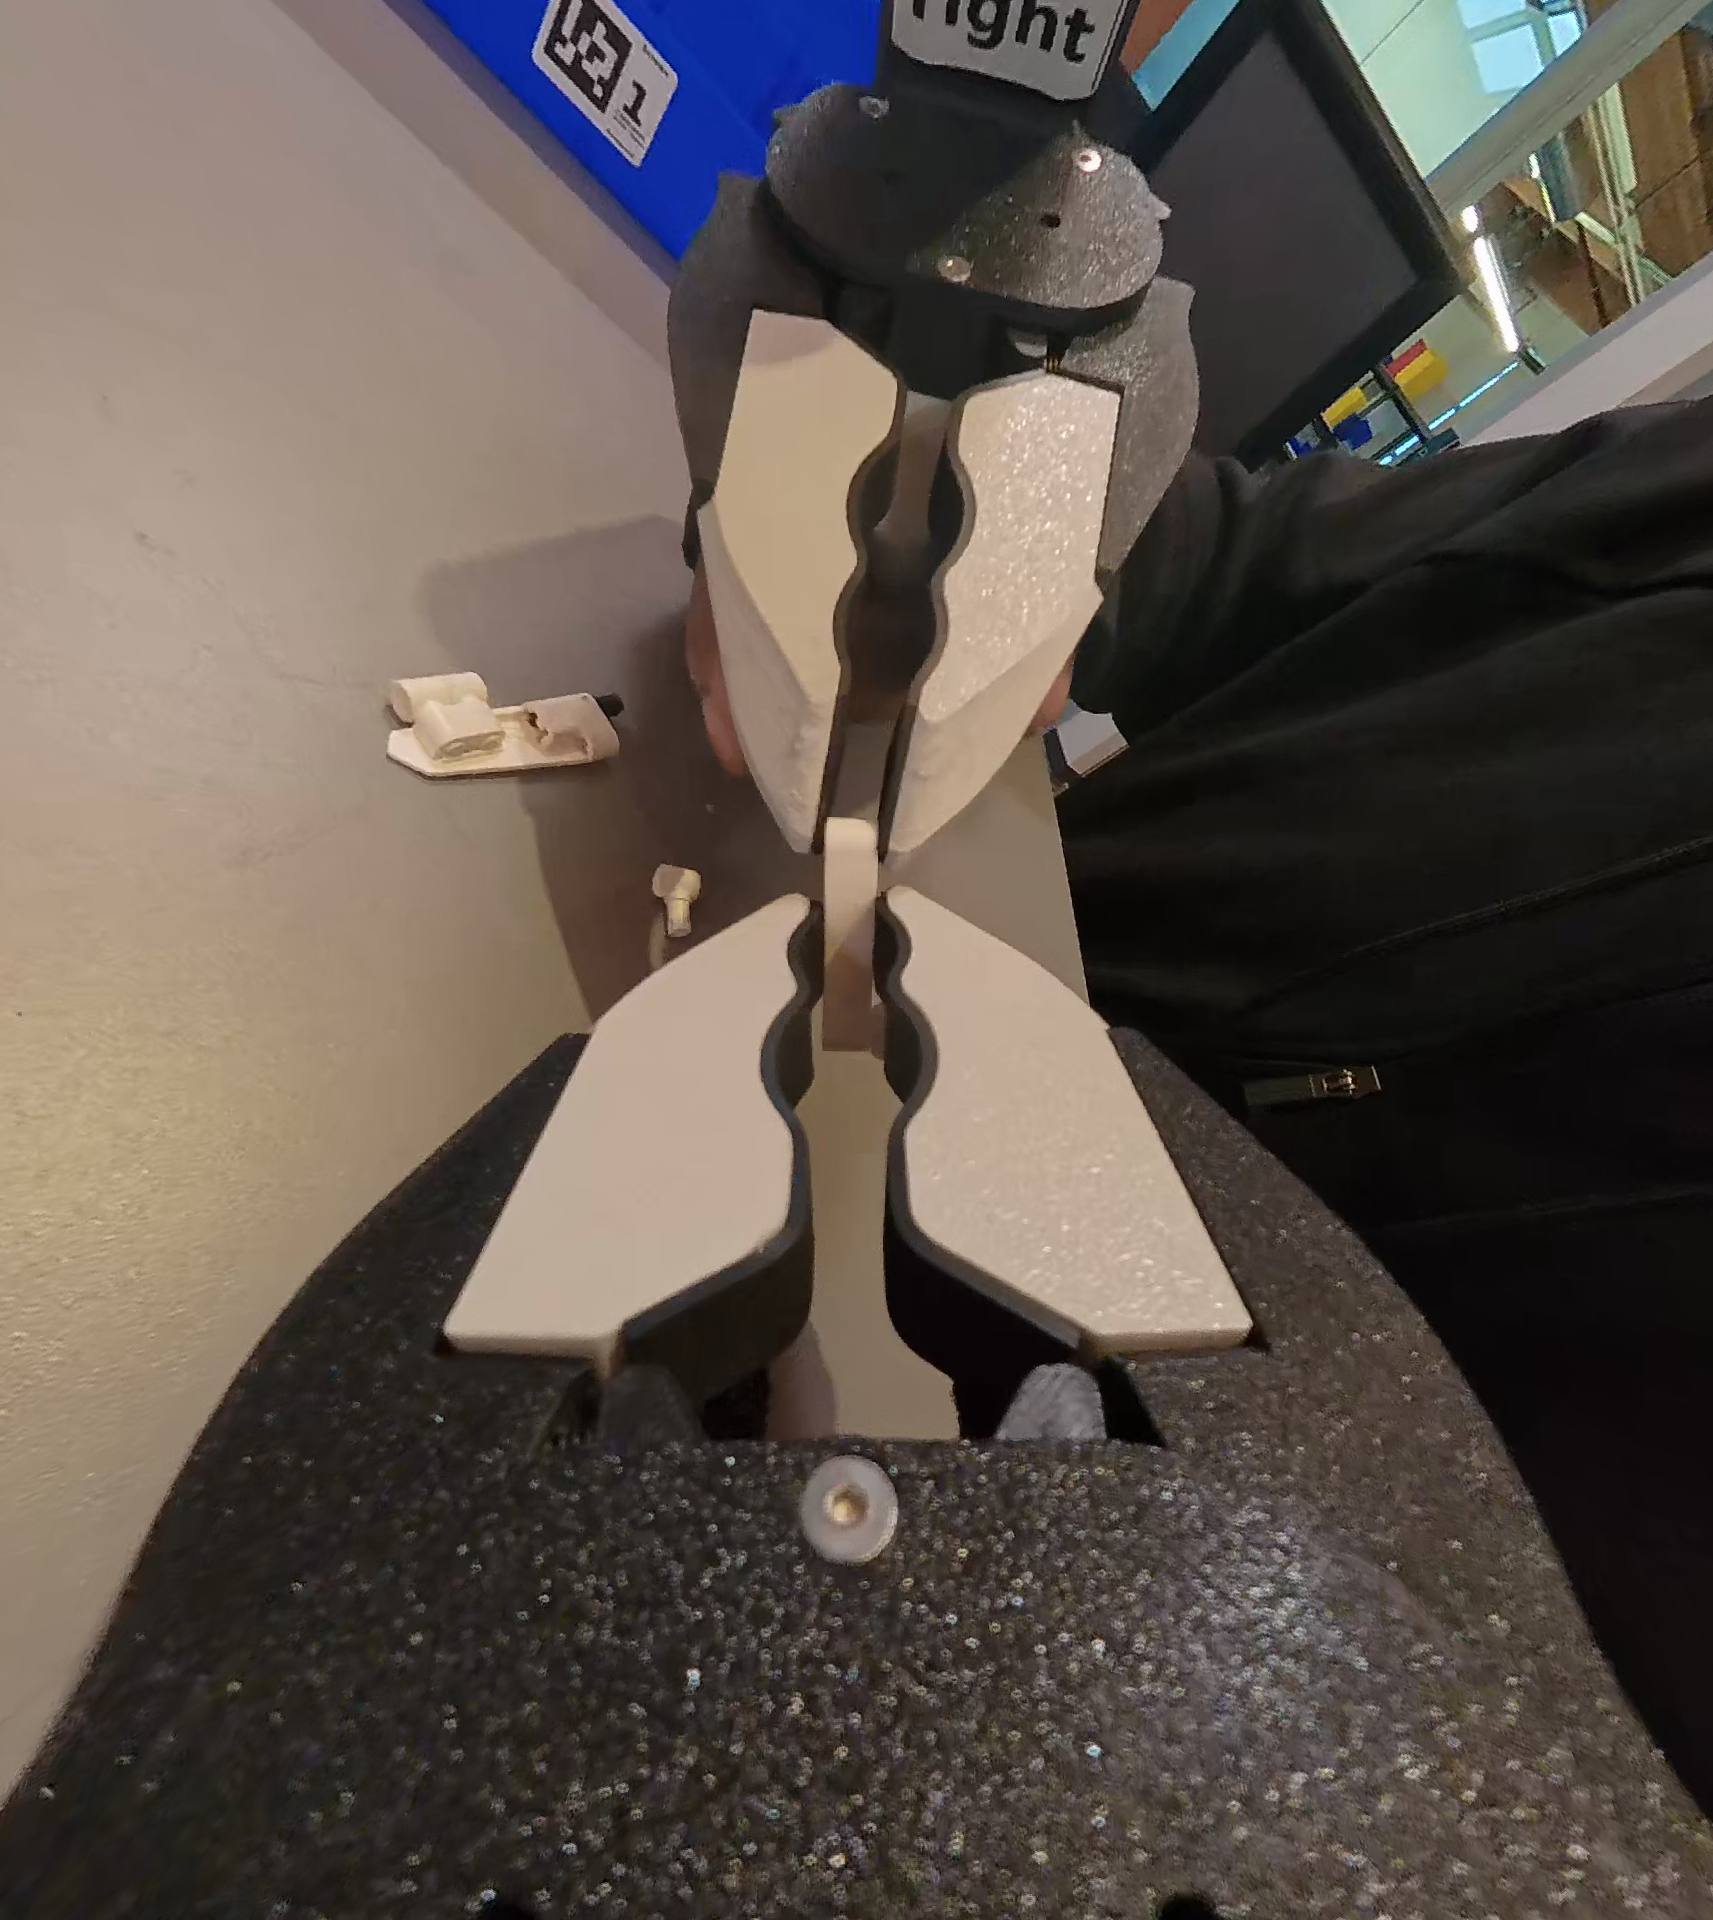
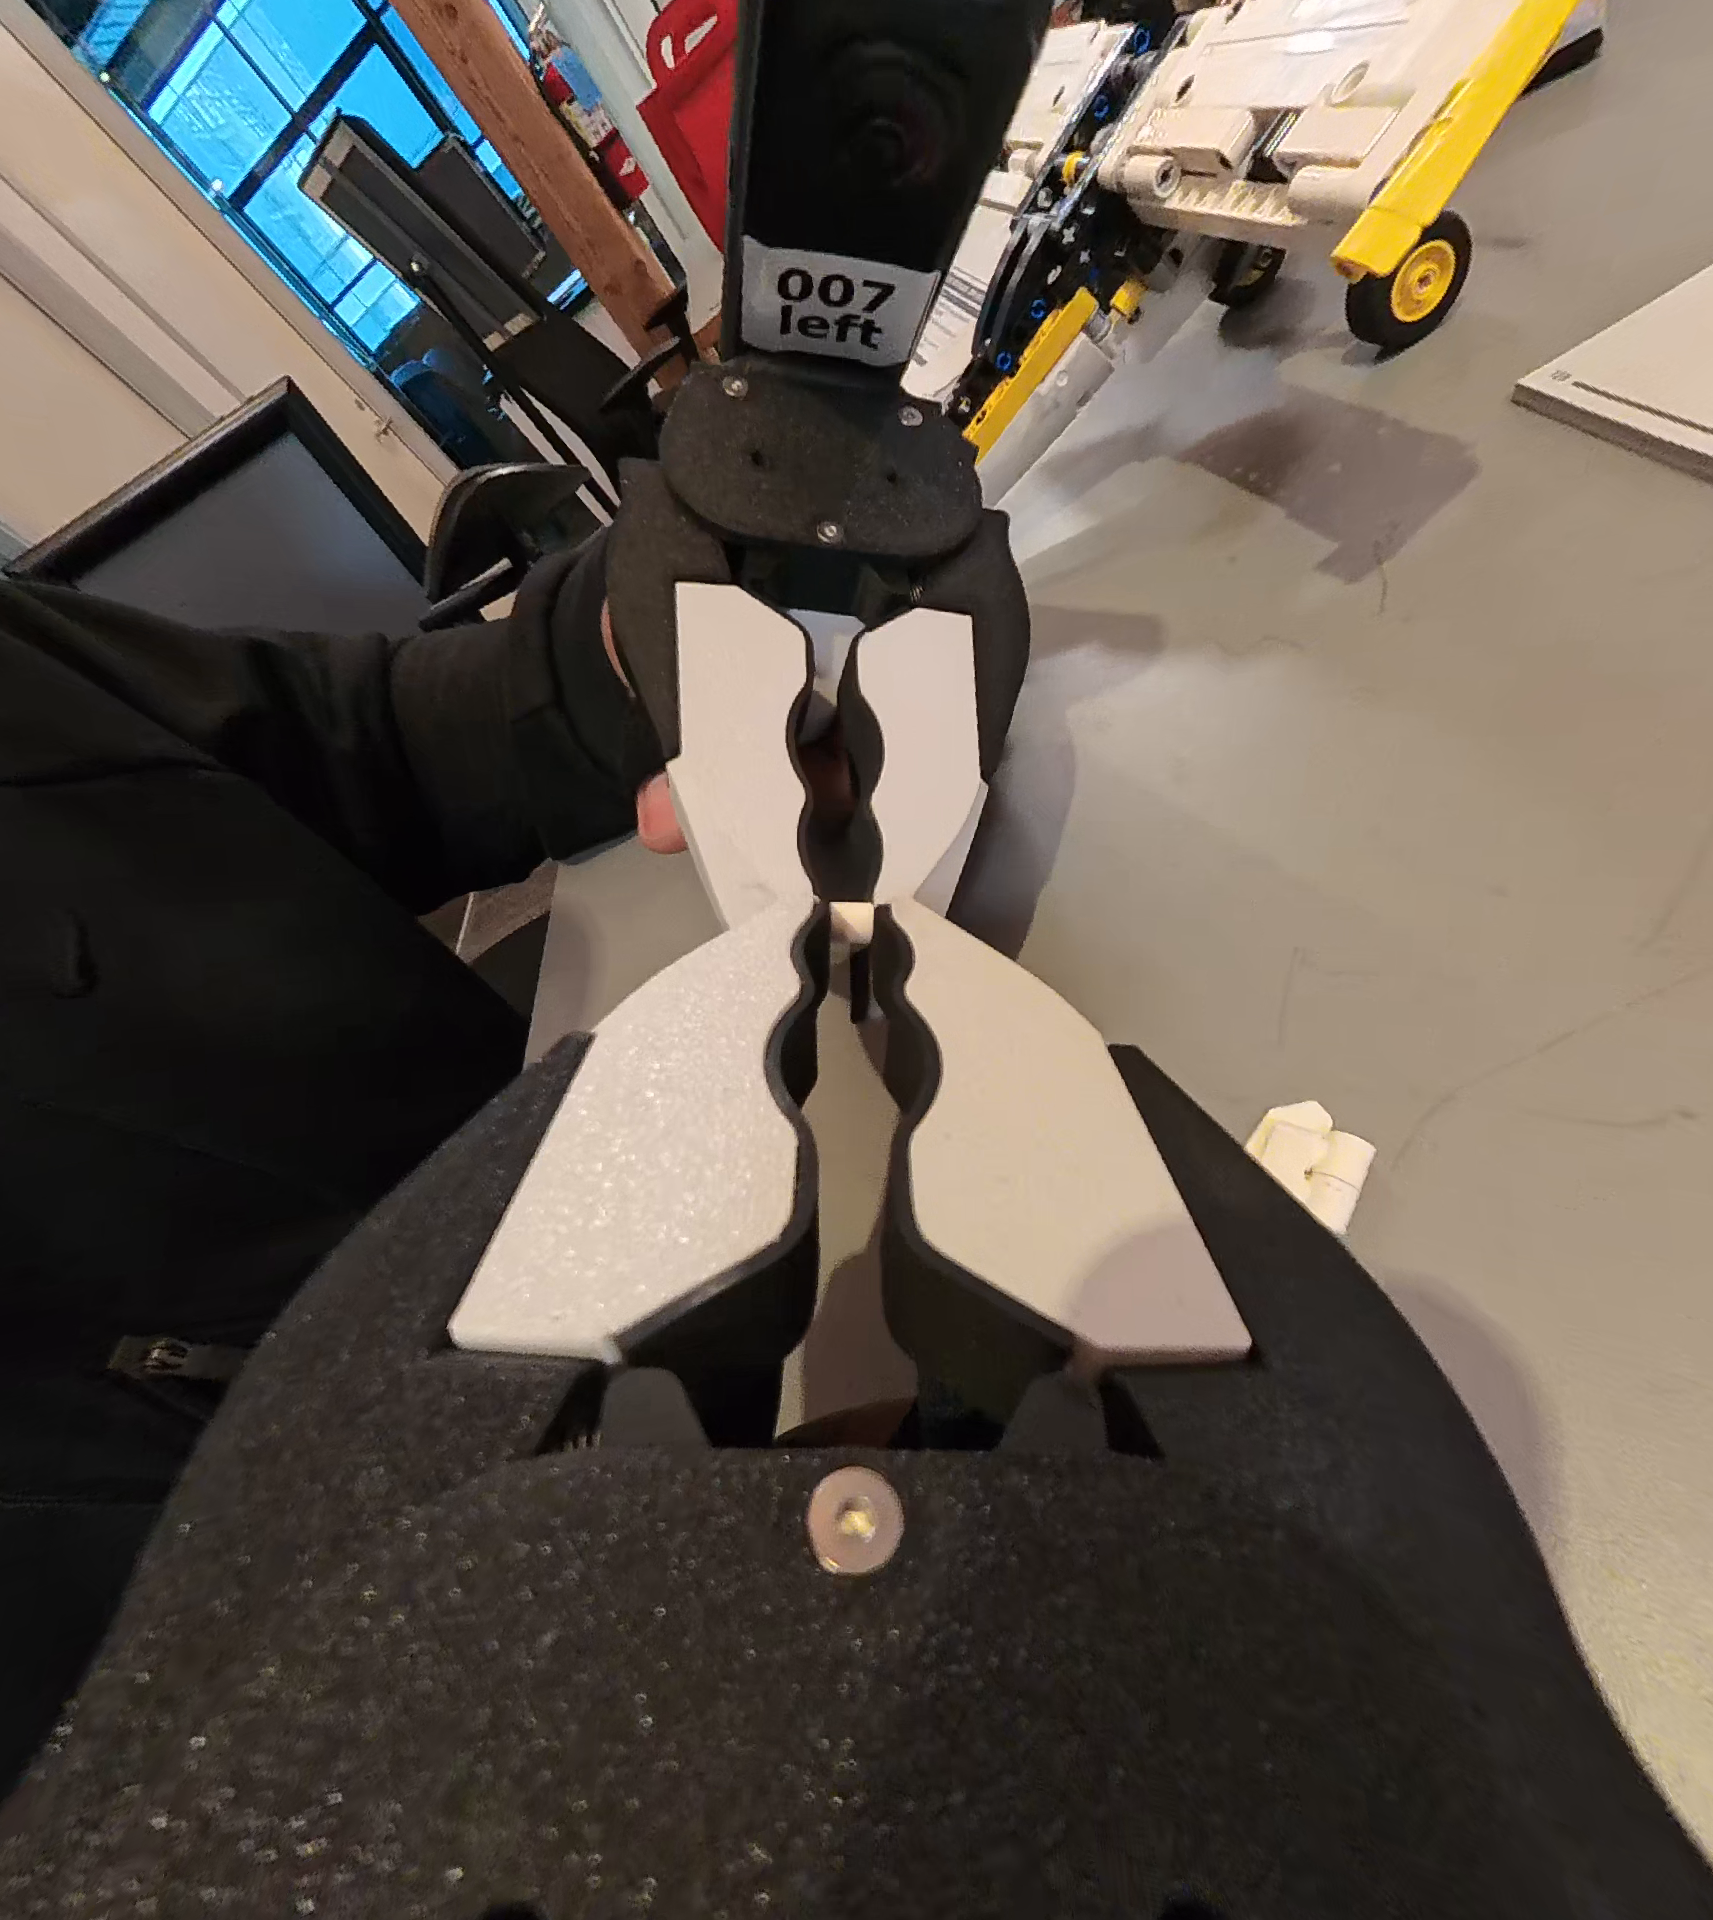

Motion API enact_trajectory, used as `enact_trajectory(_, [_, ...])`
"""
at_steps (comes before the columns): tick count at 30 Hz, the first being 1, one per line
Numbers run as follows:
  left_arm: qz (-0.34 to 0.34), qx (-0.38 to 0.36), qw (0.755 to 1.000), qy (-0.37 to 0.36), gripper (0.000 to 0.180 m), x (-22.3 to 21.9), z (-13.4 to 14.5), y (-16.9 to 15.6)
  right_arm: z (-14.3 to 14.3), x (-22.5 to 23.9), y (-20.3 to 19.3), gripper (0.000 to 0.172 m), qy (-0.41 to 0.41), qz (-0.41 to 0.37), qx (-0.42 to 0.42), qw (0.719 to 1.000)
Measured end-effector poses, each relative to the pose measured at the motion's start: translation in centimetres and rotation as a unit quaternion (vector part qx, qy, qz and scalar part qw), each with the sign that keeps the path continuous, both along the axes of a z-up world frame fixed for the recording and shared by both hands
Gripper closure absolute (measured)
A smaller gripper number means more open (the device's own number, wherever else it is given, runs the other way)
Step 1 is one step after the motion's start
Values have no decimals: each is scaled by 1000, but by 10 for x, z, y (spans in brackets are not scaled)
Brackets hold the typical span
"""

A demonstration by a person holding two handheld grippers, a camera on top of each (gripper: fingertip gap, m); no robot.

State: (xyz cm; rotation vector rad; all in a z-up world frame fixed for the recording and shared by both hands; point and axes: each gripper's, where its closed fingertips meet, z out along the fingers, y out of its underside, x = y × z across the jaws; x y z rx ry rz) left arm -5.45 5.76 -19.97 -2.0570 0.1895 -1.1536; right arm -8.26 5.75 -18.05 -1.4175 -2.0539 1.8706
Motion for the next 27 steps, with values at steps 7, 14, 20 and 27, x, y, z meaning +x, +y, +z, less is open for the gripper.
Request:
enact_trajectory(7, [14,-15,999,-44,172,-2,5,3,3,-3,2,164,-25,-11,-21,999])
enact_trajectory(14, [56,-21,994,-93,172,-14,12,10,10,-4,18,152,10,-22,30,999])
enact_trajectory(20, [58,-34,996,-59,172,-11,3,9,-27,20,35,150,81,61,249,963])
enact_trajectory(27, [57,-50,997,12,172,-7,-13,6,-58,26,27,150,76,135,324,933])
